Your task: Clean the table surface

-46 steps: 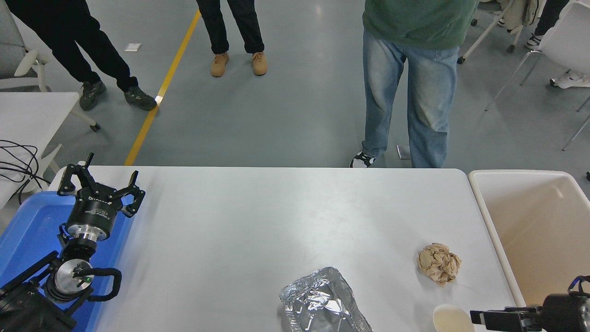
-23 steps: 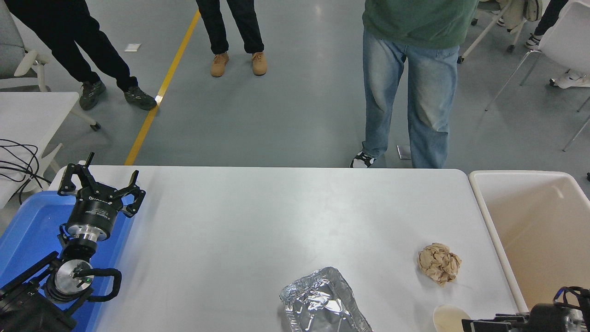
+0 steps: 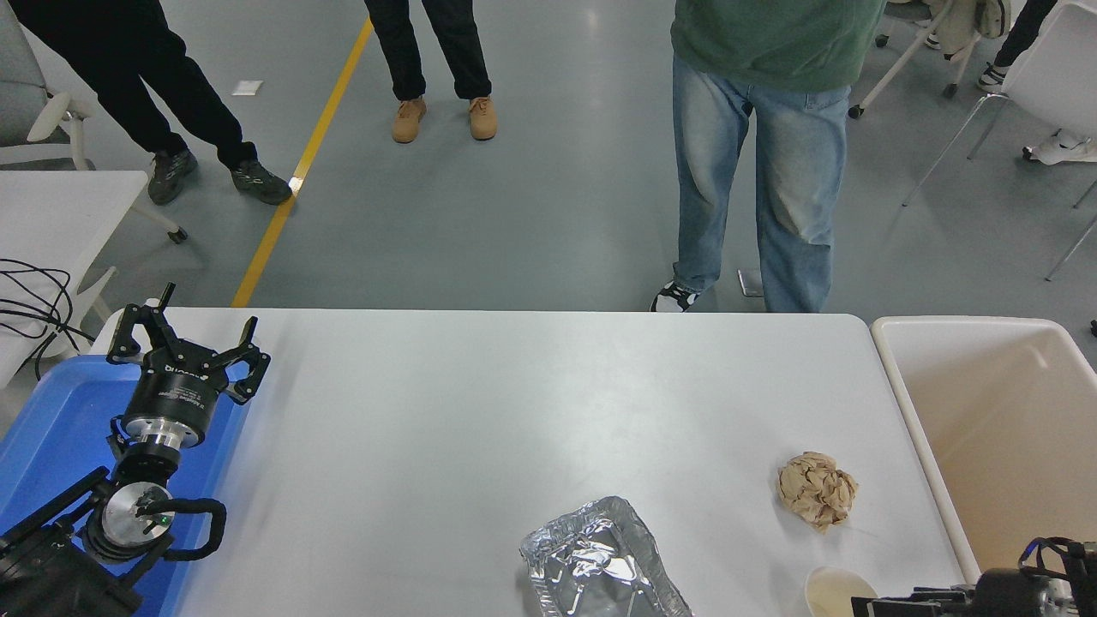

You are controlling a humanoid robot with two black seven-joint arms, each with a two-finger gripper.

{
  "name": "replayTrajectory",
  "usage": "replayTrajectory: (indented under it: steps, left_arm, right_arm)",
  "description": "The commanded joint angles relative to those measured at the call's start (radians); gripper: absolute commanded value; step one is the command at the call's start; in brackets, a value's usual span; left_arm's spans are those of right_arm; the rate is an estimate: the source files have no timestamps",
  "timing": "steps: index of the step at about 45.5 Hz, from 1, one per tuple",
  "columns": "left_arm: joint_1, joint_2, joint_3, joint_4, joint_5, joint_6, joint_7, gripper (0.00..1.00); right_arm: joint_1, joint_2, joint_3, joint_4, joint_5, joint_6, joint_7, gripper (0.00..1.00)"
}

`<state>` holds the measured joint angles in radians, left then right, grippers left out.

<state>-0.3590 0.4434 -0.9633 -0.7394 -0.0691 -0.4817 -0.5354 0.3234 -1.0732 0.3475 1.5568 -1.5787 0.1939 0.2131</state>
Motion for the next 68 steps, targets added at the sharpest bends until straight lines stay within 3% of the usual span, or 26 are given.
replayTrajectory:
  steps: [1, 21, 35, 41, 45, 50, 51, 54, 57, 68]
  left_arm:
    - [0.000, 0.000, 0.000, 0.000, 0.000, 0.000, 0.000, 0.99]
    - [0.000, 0.000, 0.000, 0.000, 0.000, 0.000, 0.000, 0.99]
    - [0.000, 0.000, 0.000, 0.000, 0.000, 0.000, 0.000, 0.99]
    - [0.000, 0.000, 0.000, 0.000, 0.000, 0.000, 0.000, 0.99]
    - [0.000, 0.000, 0.000, 0.000, 0.000, 0.000, 0.000, 0.99]
    - [0.000, 0.000, 0.000, 0.000, 0.000, 0.000, 0.000, 0.99]
    - [0.000, 0.001, -0.002, 0.000, 0.000, 0.000, 0.000, 0.99]
    - [0.000, 0.001, 0.000, 0.000, 0.000, 0.000, 0.000, 0.99]
    - [0.000, 0.000, 0.000, 0.000, 0.000, 0.000, 0.000, 0.99]
    - [0.000, 0.000, 0.000, 0.000, 0.000, 0.000, 0.000, 0.99]
  right_arm:
    - [0.002, 0.036, -0.001, -0.001, -0.004, -0.002, 0.000, 1.00]
    - [0.008, 0.036, 0.001, -0.026, -0.073, -0.013, 0.002, 0.99]
    - [0.006, 0.038, -0.001, -0.034, -0.078, -0.039, 0.008, 0.90]
    - [0.005, 0.038, -0.001, -0.032, -0.127, -0.056, 0.022, 0.73]
    - [0.000, 0.038, -0.001, -0.032, -0.165, -0.056, 0.066, 0.55]
    - [-0.004, 0.038, -0.001, -0.032, -0.176, -0.054, 0.072, 0.44]
    - [-0.004, 0.038, -0.001, -0.032, -0.176, -0.054, 0.072, 0.40]
    - [-0.004, 0.038, -0.001, -0.035, -0.175, -0.041, 0.065, 0.10]
    - [-0.004, 0.038, -0.001, -0.037, -0.173, -0.041, 0.065, 0.00]
    - [0.011, 0.032, 0.001, -0.037, -0.159, -0.039, 0.072, 0.00]
